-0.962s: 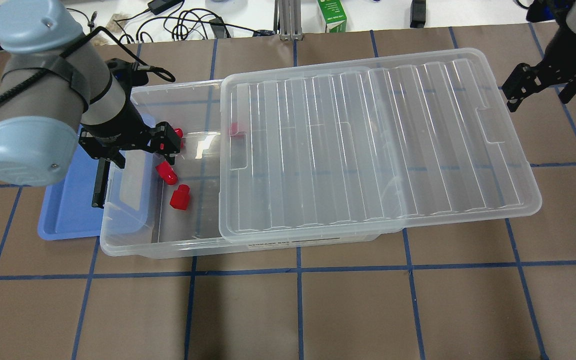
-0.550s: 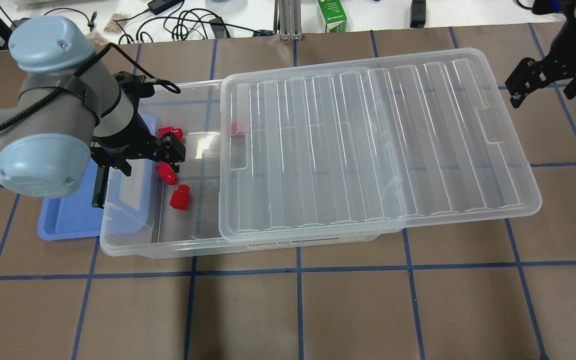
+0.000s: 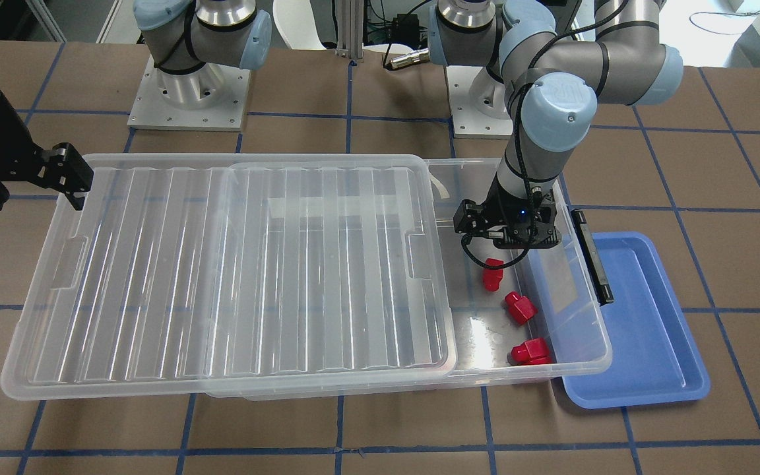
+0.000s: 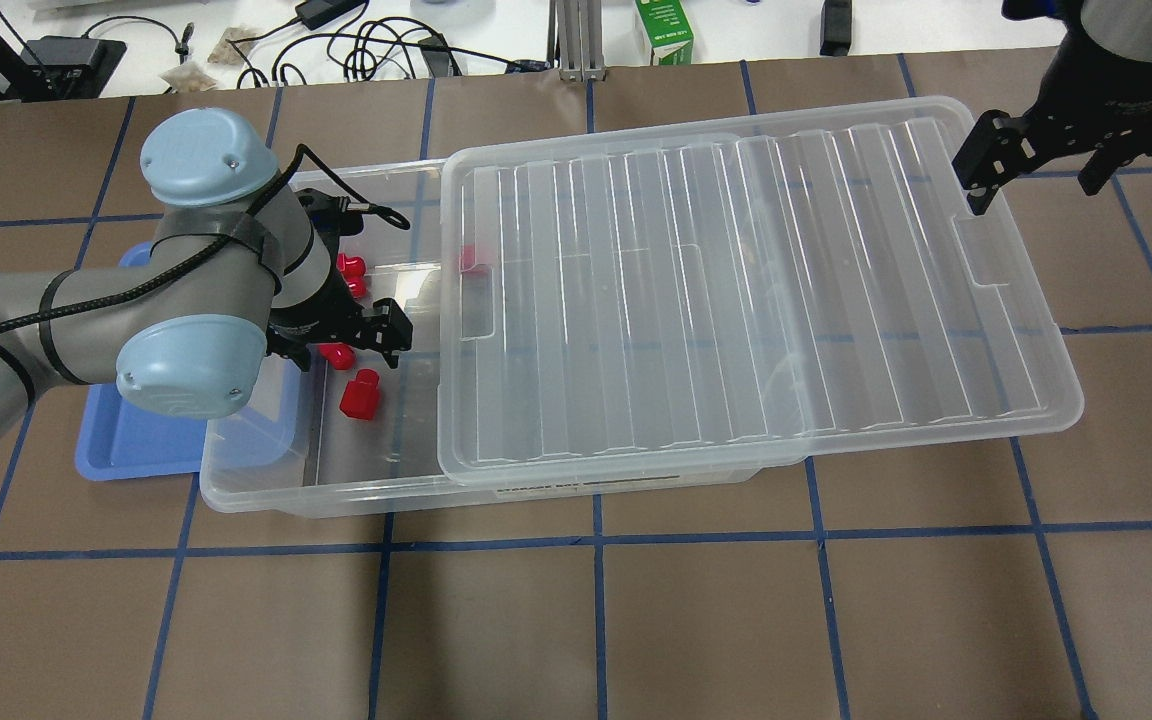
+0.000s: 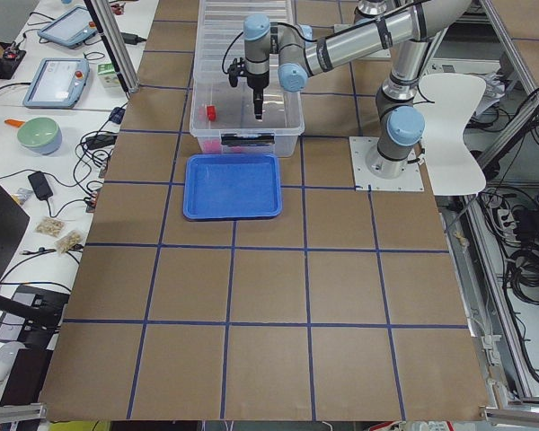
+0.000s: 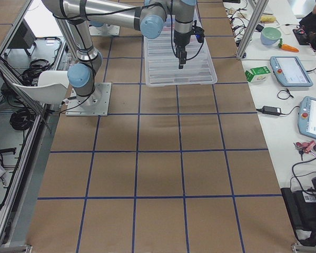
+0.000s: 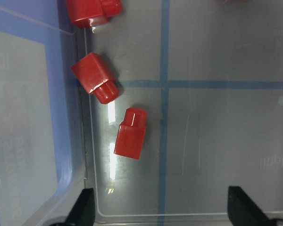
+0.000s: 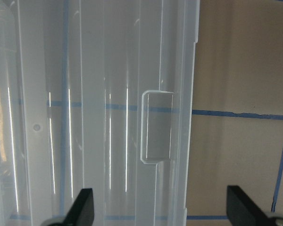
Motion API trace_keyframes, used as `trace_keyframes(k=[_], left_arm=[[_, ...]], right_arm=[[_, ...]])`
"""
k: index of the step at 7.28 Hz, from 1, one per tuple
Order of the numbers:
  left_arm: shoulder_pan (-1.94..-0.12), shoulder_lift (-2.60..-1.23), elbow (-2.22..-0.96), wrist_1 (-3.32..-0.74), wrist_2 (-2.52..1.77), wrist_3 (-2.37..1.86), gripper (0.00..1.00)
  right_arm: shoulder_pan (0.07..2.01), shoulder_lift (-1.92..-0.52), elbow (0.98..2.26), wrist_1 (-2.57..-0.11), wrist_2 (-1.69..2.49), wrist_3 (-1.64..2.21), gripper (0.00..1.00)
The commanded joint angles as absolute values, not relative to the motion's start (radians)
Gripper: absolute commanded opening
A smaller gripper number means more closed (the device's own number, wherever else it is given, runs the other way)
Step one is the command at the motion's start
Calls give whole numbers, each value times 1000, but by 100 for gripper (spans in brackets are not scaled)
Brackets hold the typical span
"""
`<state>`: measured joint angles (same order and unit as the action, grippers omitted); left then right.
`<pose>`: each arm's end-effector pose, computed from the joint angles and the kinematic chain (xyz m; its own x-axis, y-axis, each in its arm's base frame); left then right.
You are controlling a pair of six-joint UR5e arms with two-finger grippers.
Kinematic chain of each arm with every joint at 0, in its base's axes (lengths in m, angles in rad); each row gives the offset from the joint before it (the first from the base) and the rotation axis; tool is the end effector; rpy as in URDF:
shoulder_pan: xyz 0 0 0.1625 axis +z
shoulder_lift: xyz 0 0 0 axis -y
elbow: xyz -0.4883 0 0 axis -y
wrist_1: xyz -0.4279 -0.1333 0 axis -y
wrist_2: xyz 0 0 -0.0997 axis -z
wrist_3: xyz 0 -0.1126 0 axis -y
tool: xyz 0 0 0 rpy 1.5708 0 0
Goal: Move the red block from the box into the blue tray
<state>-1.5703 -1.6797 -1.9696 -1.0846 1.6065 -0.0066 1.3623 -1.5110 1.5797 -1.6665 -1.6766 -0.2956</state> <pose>-0.1290 -0.5243 0.3252 -0.9993 -0.0063 -0.0358 -0.0071 0.9997 0.0213 0.0031 -0.5718 0.5113 -0.9904 -0.0853 0.1089 -0.0853 0.9963 0.0049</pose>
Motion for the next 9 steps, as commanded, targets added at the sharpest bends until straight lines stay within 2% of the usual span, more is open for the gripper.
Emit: trace_keyframes(k=[1,3,9], left_arm=[[-1562,-1712,-1999,-1017,1600,-1,100],[-1562,-1730,-2045,-933,1600,6,100],[-1542,-1761,-2082,-893,1601,55,100]], right_arm=[[1326,-1506,1586,-1663,-1669,-296,100],[1304,-1506,1586,-1649,-1669,-311,100],[1296,-1505,1588,-1649,-1675,-311,100]])
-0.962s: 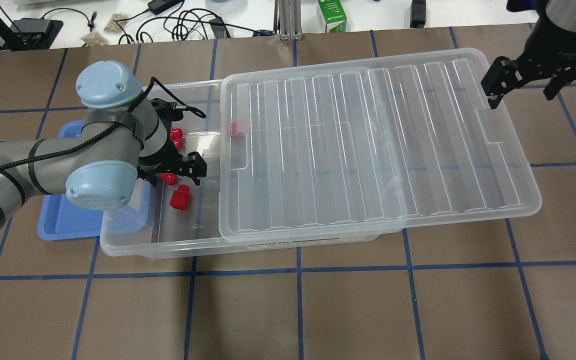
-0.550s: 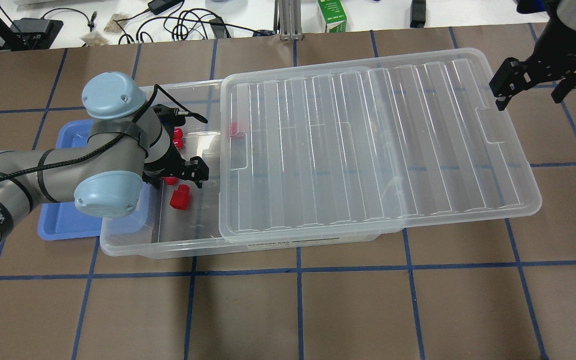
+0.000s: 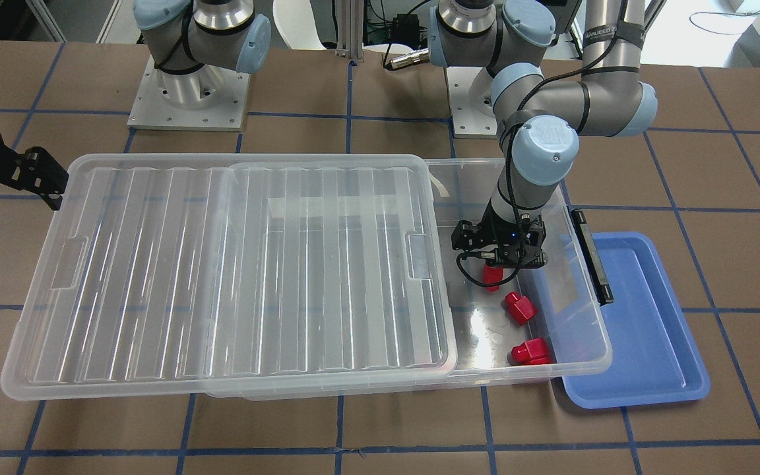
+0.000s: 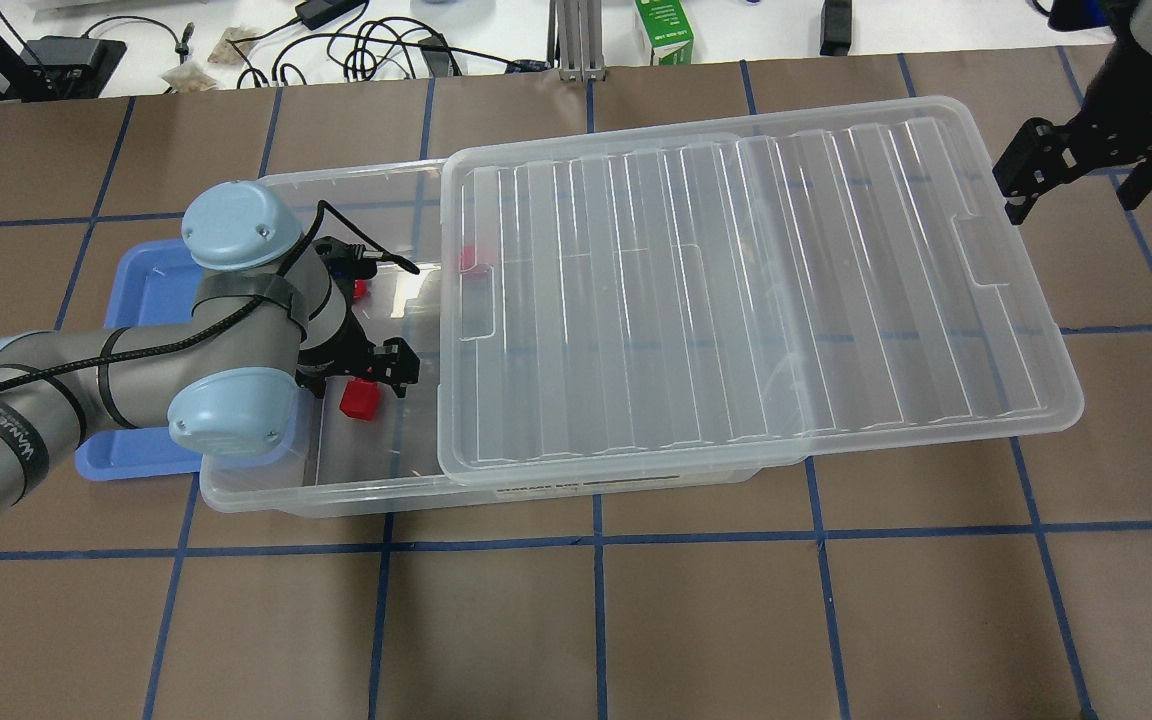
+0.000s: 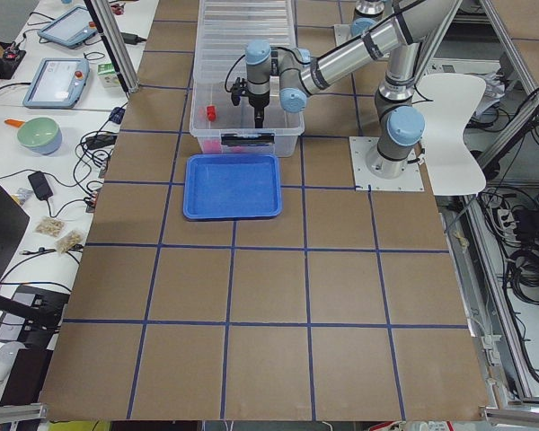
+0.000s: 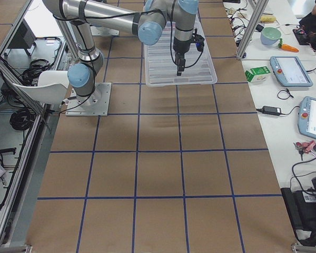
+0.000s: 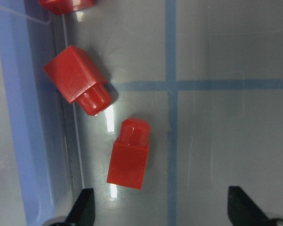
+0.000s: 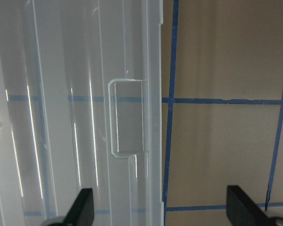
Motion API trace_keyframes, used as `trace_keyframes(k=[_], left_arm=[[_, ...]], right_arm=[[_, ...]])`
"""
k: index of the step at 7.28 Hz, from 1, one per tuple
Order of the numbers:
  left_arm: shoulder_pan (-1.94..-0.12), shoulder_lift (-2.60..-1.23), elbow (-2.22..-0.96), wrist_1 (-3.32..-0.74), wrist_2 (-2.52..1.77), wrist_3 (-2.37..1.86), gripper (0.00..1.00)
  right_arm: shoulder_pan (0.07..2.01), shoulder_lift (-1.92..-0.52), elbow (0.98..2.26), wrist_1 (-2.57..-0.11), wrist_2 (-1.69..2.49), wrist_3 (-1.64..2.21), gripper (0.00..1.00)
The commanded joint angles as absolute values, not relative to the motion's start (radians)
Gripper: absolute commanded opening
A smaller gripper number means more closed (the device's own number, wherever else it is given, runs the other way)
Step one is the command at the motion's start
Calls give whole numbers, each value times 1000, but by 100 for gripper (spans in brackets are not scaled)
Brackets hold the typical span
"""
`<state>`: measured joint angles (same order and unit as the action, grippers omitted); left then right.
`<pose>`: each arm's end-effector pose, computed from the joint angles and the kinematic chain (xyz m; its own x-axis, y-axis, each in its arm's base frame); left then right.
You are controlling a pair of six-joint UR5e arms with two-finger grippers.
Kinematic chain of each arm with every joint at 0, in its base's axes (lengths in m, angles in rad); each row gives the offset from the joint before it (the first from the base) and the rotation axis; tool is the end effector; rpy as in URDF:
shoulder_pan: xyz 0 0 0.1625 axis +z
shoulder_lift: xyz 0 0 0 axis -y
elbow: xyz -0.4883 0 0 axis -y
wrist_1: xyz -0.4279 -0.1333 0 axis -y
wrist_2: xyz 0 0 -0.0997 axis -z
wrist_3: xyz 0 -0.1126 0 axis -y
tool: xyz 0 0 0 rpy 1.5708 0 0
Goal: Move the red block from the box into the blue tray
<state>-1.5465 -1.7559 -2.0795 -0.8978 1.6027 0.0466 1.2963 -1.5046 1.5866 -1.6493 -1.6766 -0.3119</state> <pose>-0.1171 -0.5192 0.2542 -0.9993 0.0230 -0.0309 0.0223 0.9995 0.0223 -0.0344 -0.5701 0.5024 -0.9943 -0.0392 0.0994 -0.0358 0.9987 0.0357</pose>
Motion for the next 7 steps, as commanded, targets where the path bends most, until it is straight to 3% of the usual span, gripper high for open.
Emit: trace_keyframes(k=[1,6,7], left_arm=[[-1543,-1779,-2082,-882,1600,43,100],[-1543,-1833,-2100,-827,1605,42,97],[-1543,-1835,-2100,-828,1603,51,74]], right_arm=[[1296,-1505,1589,-1648,-1675,-311,100],[1295,-1514,1637,-1663,-1680,-310,100],[1295,-1514,1638,-1663,-1680,-310,100]])
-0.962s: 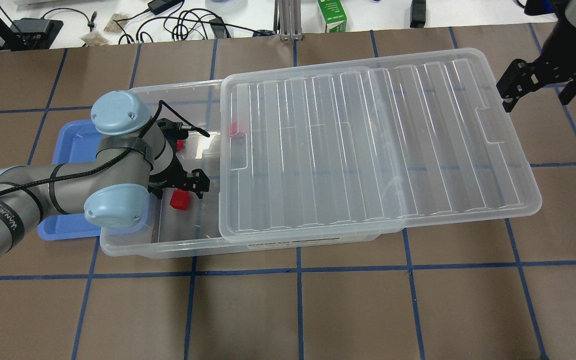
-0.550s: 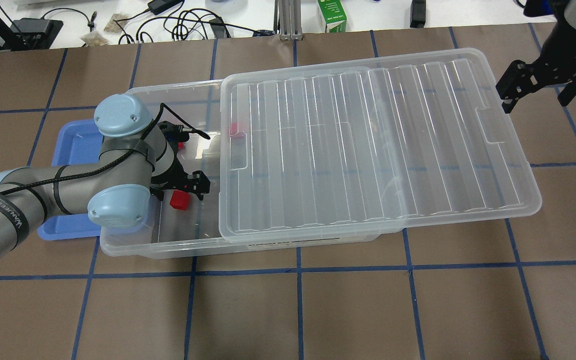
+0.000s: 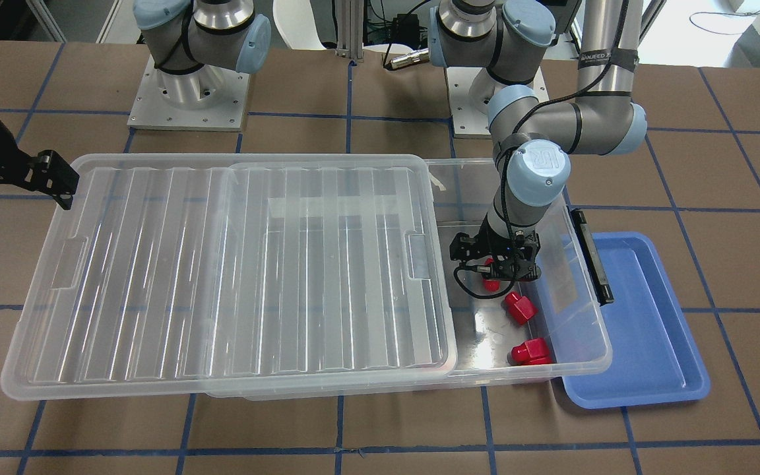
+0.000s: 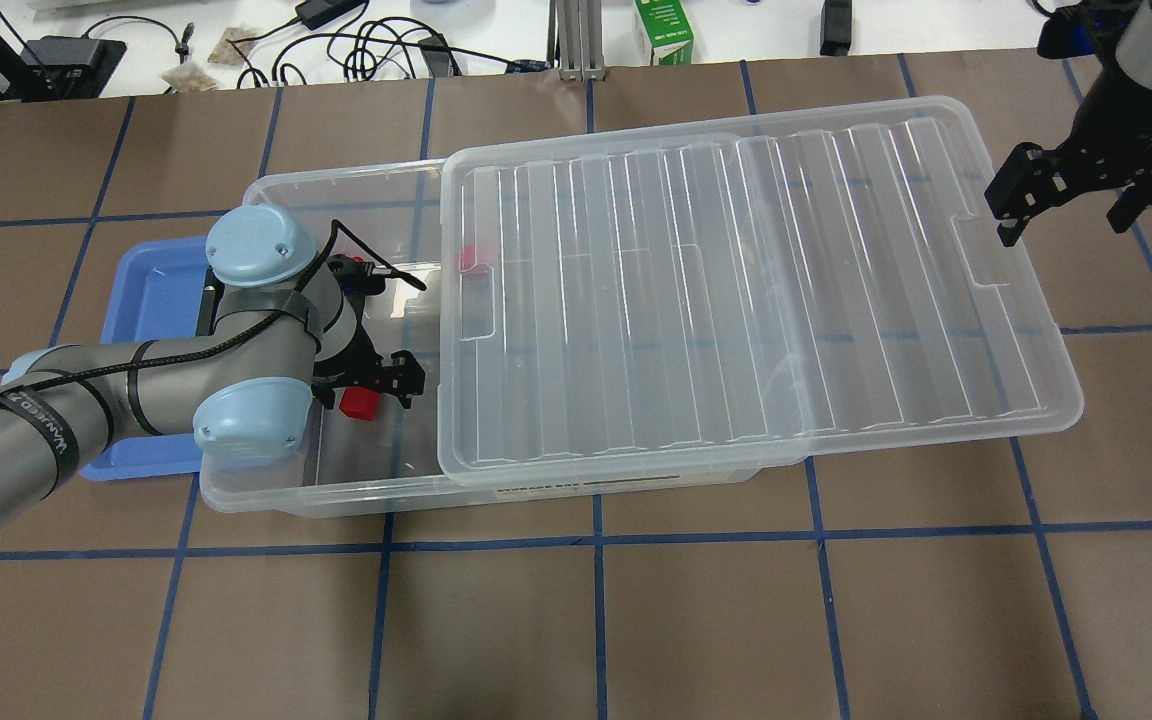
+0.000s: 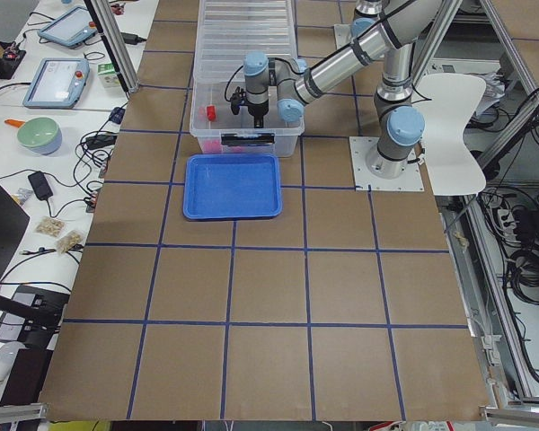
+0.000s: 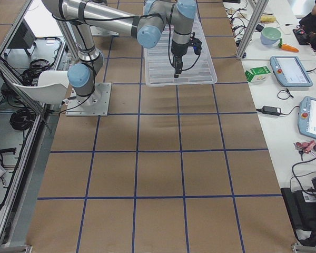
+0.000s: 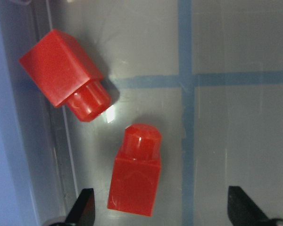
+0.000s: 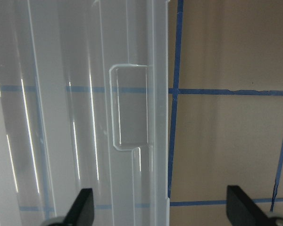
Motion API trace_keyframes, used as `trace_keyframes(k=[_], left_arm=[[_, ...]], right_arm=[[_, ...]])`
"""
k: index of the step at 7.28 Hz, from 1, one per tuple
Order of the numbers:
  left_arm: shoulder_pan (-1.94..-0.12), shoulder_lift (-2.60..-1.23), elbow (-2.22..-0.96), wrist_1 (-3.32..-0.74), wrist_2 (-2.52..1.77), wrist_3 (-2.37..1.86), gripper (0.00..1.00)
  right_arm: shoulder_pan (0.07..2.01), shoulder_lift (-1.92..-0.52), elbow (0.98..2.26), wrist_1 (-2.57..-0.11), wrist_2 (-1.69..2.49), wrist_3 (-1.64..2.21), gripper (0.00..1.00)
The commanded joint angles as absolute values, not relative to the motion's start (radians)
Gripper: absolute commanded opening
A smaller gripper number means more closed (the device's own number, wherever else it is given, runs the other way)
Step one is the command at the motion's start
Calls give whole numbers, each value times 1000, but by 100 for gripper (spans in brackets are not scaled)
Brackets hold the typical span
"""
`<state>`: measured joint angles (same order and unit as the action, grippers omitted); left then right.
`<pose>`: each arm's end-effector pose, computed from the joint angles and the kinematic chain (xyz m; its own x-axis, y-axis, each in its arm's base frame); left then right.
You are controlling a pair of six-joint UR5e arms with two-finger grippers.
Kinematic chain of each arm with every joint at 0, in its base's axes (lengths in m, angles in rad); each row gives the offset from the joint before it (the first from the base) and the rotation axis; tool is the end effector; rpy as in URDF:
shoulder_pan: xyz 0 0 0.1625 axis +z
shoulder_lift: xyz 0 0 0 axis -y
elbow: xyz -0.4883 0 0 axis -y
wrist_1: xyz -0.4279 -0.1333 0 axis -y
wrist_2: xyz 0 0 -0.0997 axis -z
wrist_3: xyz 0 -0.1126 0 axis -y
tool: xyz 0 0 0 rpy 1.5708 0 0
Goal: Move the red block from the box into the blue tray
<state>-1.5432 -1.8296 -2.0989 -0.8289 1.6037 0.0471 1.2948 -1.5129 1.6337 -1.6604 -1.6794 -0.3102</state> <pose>-0.1152 -0.5250 0.2146 -0.9993 0.0209 -0.0307 0.0195 0.9987 0.0465 -0.0331 -0.5614 0.4834 -0.9949 -0.0387 0.0936 -0.0329 0.9975 0.0628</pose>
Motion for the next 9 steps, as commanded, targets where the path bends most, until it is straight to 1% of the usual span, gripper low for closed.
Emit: trace_keyframes(k=[1,2,3,6,7,8,9], left_arm=[[-1543,-1835,-2099,-828,1606,52,53],[-1540,-1835,-2098,-830,1598,55,15],[-1540,-1833,-2097,-828,1598,55,0],[-1546,-1789,-2073,-844,1598,41,0],[-1543,-1757,-2039,-911,1597,40,0],[-1542,-1715,-1960,-1057,1598,40,0],[-1542,-1682,-1840,-1242,1601,40,0]], right_arm=[[1295,-1514,1638,-1661,-1680,-311,100],[1295,-1514,1638,-1663,-1680,-310,100],[1295,-1514,1638,-1661,-1680,-310,100],[1295,-1517,1640,-1664,-1680,-310,100],[1295,-1517,1640,-1667,-1680,-310,100],[1295,-1517,1638,-1670,-1678,-311,100],[1295,-1517,1632,-1677,-1680,-311,100]])
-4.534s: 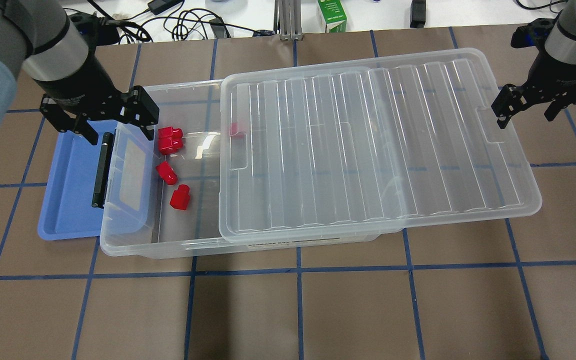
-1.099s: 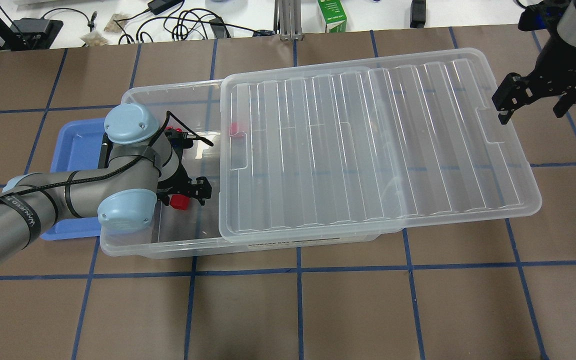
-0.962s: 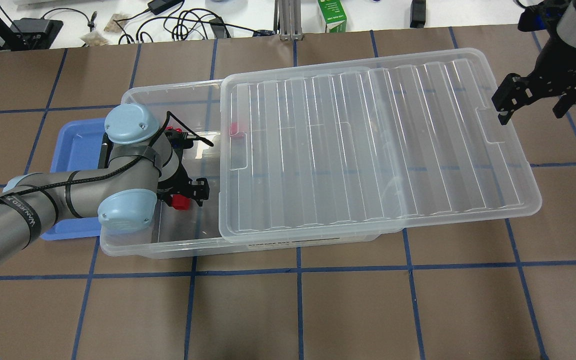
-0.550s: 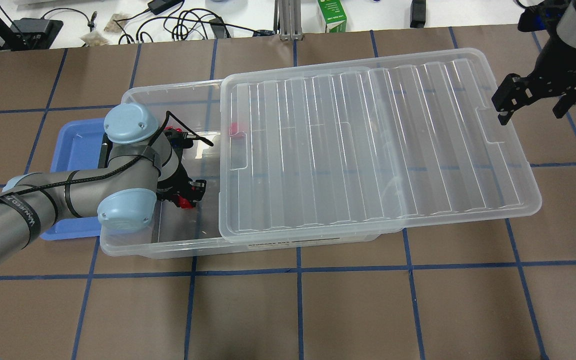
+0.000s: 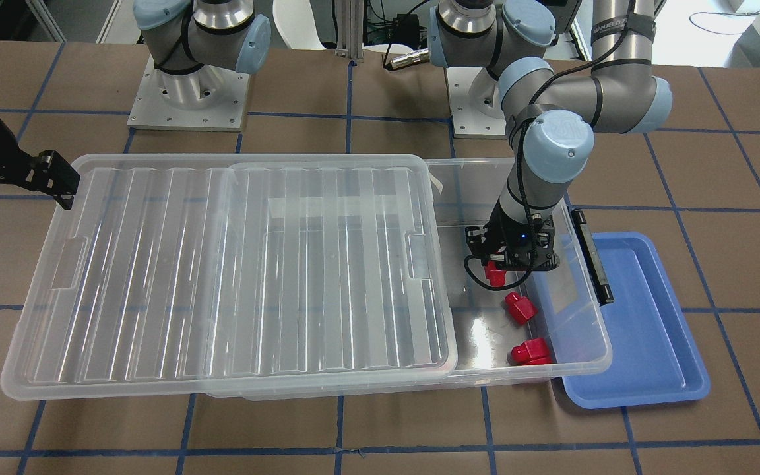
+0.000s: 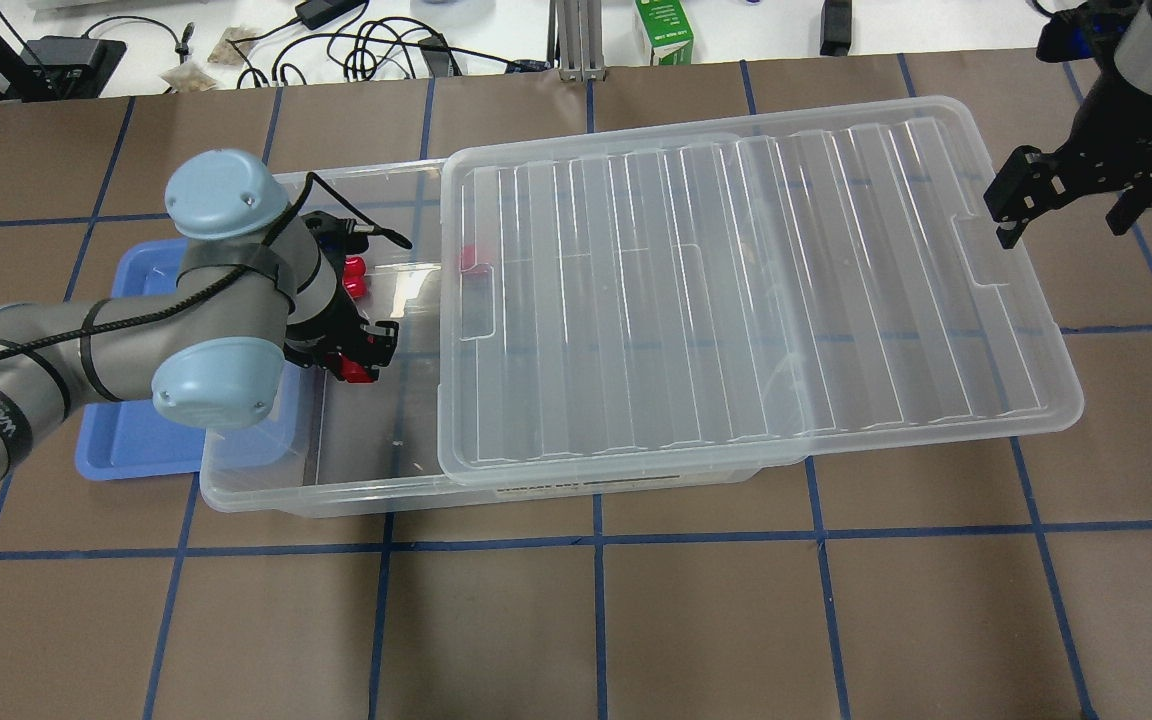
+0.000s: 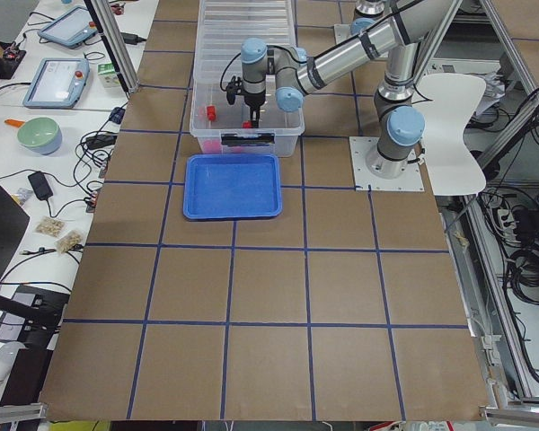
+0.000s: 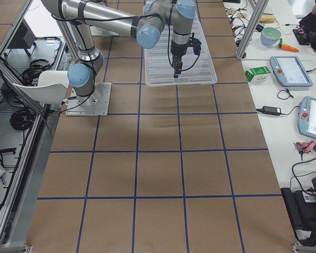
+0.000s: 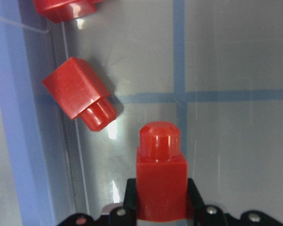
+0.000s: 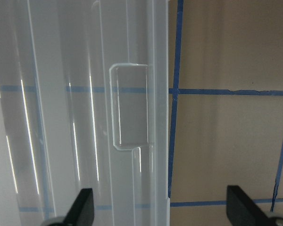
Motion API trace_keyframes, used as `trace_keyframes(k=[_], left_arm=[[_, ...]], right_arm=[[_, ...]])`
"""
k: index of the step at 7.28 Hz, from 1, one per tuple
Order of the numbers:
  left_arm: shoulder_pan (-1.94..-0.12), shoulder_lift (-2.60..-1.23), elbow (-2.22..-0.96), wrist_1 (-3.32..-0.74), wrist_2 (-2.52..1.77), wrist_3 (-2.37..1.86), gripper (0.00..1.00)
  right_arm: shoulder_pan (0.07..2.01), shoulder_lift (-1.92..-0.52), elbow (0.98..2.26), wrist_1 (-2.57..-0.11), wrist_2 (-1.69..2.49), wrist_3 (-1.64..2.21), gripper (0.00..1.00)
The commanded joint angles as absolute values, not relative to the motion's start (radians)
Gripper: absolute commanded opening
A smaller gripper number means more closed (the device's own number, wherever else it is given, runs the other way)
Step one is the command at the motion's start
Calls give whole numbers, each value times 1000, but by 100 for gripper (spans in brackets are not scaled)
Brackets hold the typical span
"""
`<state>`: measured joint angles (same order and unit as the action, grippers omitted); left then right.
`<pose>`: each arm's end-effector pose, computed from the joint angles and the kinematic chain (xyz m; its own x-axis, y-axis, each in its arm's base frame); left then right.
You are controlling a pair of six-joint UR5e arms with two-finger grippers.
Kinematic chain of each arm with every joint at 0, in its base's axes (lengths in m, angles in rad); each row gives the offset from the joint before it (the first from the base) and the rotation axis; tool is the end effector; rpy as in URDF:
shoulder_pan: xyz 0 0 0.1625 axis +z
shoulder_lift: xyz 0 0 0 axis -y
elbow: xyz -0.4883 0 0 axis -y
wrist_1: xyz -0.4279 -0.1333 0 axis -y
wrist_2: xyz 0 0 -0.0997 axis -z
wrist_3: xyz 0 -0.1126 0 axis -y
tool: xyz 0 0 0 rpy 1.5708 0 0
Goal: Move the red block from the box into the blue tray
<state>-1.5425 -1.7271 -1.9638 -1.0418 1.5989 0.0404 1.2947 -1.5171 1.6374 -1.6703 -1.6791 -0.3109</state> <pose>-0.1149 -0.5418 0.3069 -0.9995 0.0127 -0.0273 0.0121 0.9997 0.0214 -0.0329 -0.5606 0.4848 -0.9946 -0.0383 0.0965 -0.0333 0.9980 0.0529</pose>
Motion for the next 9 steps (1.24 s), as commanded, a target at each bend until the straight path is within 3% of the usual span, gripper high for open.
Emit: trace_keyframes(k=[1,2,5,9], left_arm=[[-1537,-1672,-1721,-1396,1603,40,0],[-1493,-1675,-1656,-1452,1603,43,0],[-1236,-1683,-1643,-1442,1595,241,0],[-1092,-1833,-1733,-1213,1554,532,0]], right_arm=[[1283,-1508,1632,-1684,-1680,-308,100],[1241,-1505,1637,-1689,-1671,-313,100],[1180,-1451,1638,-1803,-1680,-469,100],[1161,-1364,1644,-1796,-1677,-479,100]])
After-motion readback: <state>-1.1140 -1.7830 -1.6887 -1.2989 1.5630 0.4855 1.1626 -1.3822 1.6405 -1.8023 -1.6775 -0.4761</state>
